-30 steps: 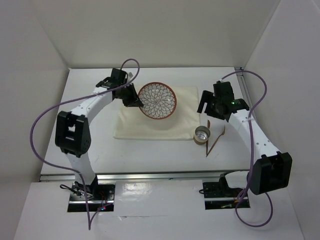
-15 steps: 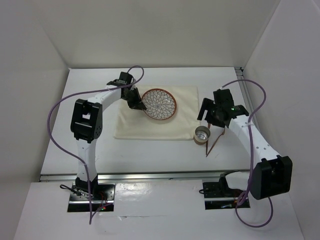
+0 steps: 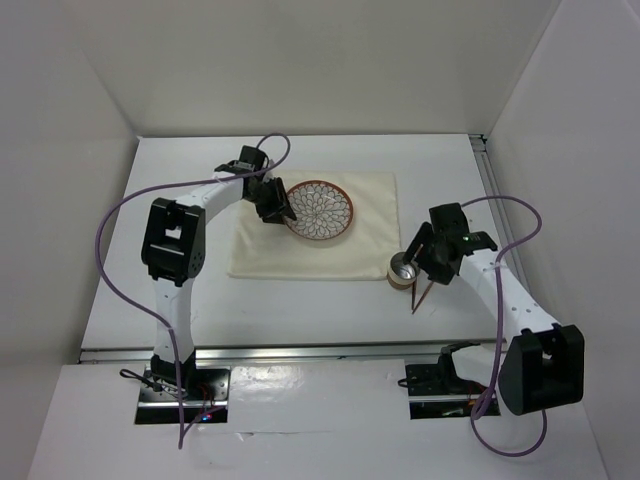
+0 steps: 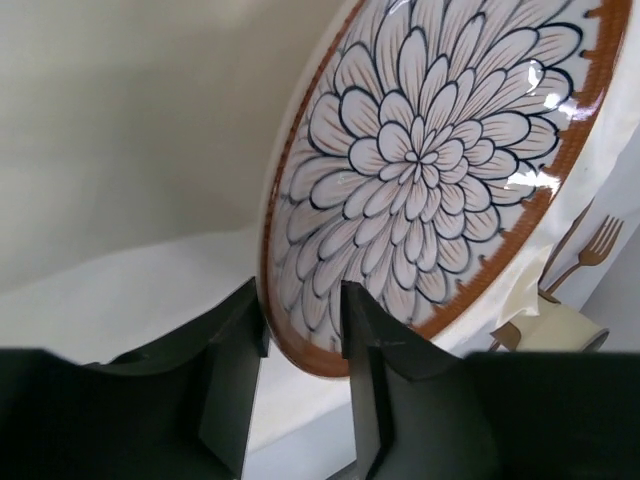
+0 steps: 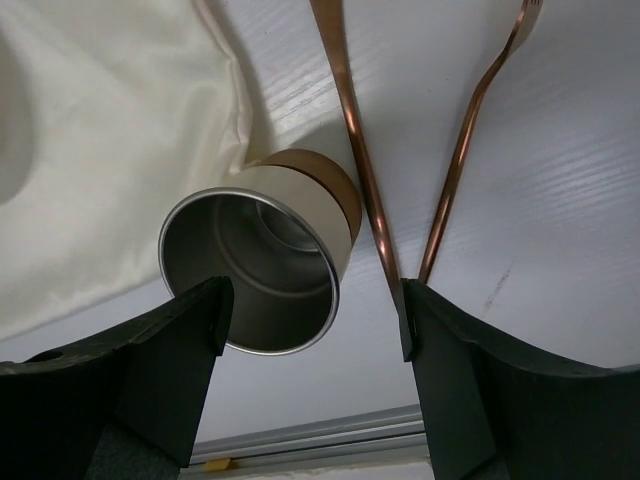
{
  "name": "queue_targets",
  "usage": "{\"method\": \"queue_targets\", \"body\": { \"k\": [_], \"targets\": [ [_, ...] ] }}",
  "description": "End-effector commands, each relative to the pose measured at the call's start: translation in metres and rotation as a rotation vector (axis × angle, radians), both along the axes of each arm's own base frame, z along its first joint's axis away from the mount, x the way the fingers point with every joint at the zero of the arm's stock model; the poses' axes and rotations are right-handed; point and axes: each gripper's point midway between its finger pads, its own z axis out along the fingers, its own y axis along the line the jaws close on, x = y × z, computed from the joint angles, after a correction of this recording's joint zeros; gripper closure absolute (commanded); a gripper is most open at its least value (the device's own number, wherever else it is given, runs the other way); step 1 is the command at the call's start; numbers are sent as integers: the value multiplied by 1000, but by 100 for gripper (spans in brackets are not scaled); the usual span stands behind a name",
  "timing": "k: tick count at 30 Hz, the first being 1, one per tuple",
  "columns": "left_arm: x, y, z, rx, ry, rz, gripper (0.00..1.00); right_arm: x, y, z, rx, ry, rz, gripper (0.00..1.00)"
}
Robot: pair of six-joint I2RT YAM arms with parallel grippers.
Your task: Set the dinner table for one person
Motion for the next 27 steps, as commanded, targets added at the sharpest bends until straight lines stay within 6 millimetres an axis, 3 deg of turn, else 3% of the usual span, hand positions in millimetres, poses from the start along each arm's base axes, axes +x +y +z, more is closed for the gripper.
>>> {"method": "queue_targets", "body": {
  "k": [1, 7, 12, 15, 16, 19, 20, 23, 24, 26, 27],
  "targets": [
    [3, -6, 15, 8, -47, -59, 50, 3, -4, -1, 6, -19, -53, 22],
    [-5, 0, 0, 47, -16, -72, 46, 1, -2, -11, 15, -17, -48, 39],
    [-7, -1, 3, 65, -35, -103, 48, 3, 2, -19, 26, -33, -6, 49],
    [-5, 2, 11, 82, -65, -99, 49, 2, 2, -23, 25, -24, -6, 68],
    [-3, 3, 17, 89, -86, -102, 49, 4, 2, -20, 26, -33, -6, 81],
    [-8, 5, 34, 88, -114, -110, 52, 9, -2, -1, 2, -66, 2, 100],
    [-11, 6, 51, 85, -151, -117, 52, 15, -6, 18, -24, -100, 5, 100],
    [-15, 19, 73, 139, -199, -90, 50, 29, -13, 55, -78, -189, 24, 100],
    [-18, 23, 90, 153, -236, -84, 49, 42, -12, 81, -78, -263, 34, 100],
    [-22, 35, 103, 223, -263, -57, 49, 58, -7, 97, -80, -295, 76, 100],
    [-24, 39, 113, 236, -282, -44, 49, 78, -2, 109, -71, -315, 80, 100]
  ]
}}
